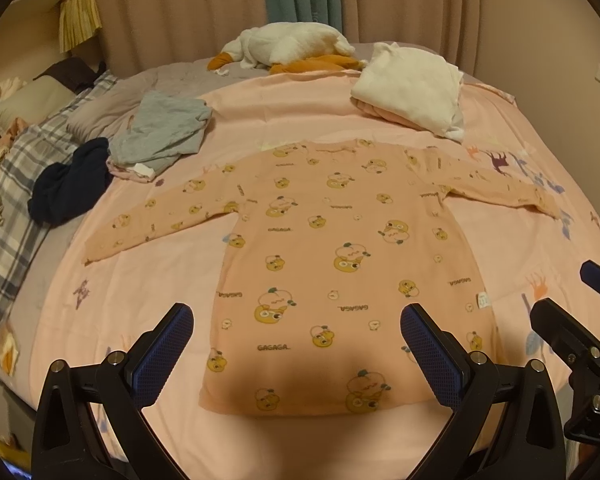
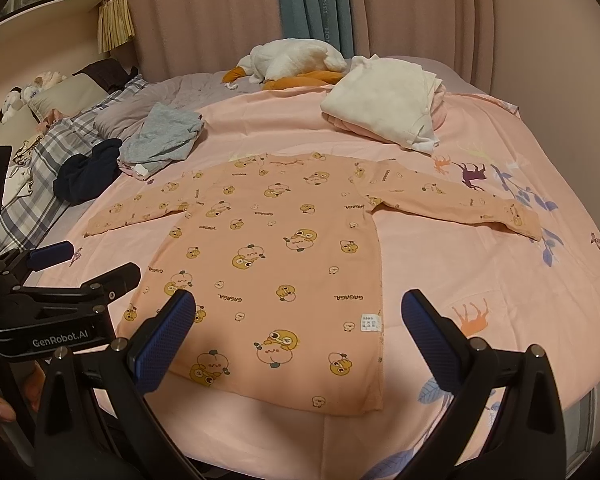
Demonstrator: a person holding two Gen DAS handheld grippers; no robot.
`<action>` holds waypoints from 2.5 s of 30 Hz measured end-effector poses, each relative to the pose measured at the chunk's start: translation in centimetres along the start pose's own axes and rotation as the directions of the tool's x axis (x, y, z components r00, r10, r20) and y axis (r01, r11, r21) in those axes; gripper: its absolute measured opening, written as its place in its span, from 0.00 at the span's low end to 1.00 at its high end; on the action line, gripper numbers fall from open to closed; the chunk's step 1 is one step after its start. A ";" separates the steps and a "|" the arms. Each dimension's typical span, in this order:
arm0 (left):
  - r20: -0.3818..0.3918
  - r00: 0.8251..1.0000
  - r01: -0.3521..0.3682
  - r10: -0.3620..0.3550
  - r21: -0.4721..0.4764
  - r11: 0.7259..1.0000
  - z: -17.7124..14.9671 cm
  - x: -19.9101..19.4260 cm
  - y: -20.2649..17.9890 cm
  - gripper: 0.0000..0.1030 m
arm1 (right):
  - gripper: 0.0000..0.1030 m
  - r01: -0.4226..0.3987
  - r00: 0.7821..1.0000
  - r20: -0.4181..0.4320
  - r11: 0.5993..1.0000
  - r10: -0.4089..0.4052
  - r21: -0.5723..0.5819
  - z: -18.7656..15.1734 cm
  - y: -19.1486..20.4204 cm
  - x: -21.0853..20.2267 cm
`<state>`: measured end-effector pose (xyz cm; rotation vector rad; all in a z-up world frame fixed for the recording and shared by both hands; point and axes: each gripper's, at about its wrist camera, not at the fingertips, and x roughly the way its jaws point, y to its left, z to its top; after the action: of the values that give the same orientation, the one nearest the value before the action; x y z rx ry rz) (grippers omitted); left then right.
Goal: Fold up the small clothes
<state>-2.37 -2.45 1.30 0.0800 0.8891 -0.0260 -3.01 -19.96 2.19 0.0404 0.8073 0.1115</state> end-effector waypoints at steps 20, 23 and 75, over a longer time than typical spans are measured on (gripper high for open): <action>-0.012 1.000 -0.001 0.001 0.012 1.000 0.4 0.5 -0.7 0.99 | 1.00 0.005 1.000 -0.005 1.000 -0.005 0.021 -0.2 -1.1 0.5; -0.012 1.000 -0.002 0.002 0.014 1.000 0.3 0.5 -0.8 0.99 | 1.00 0.004 1.000 -0.004 1.000 -0.004 0.025 -0.3 -1.3 0.5; -0.027 0.960 0.271 -0.278 -0.150 0.951 11.0 16.5 -4.0 0.99 | 0.39 -0.211 0.968 0.240 0.283 -0.074 0.936 -0.7 -41.0 18.6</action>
<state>16.33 -7.10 -4.84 -0.1809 0.9421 -0.2203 12.74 -58.50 -14.87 1.2786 0.5071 -0.3360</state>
